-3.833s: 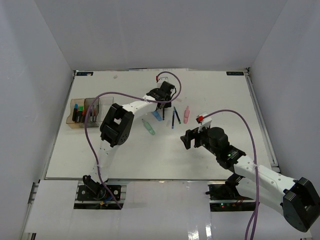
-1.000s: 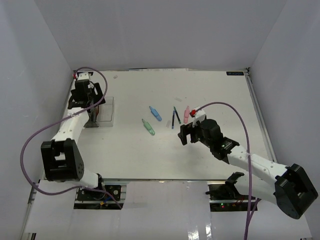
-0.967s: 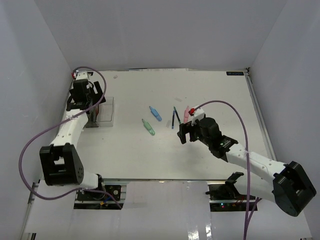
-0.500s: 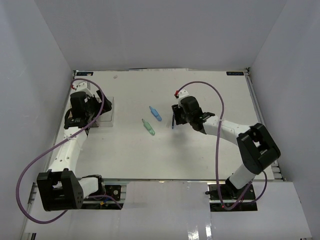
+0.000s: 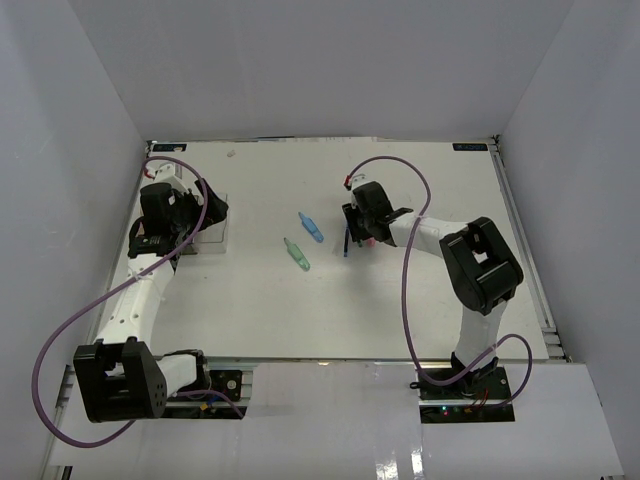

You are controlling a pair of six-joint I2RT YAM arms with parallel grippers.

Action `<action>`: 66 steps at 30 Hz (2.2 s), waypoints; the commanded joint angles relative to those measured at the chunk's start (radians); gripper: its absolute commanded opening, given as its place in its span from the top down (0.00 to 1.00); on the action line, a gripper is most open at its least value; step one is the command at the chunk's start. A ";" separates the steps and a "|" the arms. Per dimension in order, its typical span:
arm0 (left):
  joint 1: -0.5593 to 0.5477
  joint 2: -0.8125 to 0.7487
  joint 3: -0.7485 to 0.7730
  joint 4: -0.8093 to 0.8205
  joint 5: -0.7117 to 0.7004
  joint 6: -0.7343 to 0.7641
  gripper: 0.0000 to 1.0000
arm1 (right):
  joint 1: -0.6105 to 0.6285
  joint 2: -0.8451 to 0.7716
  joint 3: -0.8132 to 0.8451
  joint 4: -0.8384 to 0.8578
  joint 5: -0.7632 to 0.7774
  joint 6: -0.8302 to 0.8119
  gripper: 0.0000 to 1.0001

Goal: Sort the stationery into containers
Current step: Pick up the pen from the center of the board.

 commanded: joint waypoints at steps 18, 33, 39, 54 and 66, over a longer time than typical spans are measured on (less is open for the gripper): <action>-0.001 -0.024 0.010 0.023 0.087 -0.022 0.02 | -0.001 -0.007 -0.032 -0.036 -0.007 0.010 0.78; -0.250 -0.090 -0.034 0.122 0.232 -0.269 0.02 | 0.051 -0.493 -0.271 0.110 -0.124 0.065 0.80; -0.498 -0.096 -0.080 0.277 0.049 -0.400 0.03 | 0.111 -0.674 -0.401 0.266 -0.246 0.140 0.81; -0.876 0.088 -0.047 0.475 -0.345 -0.450 0.19 | 0.169 -0.849 -0.583 0.570 -0.356 0.343 0.81; -0.932 0.128 -0.051 0.532 -0.368 -0.450 0.54 | 0.172 -0.866 -0.629 0.668 -0.362 0.401 0.80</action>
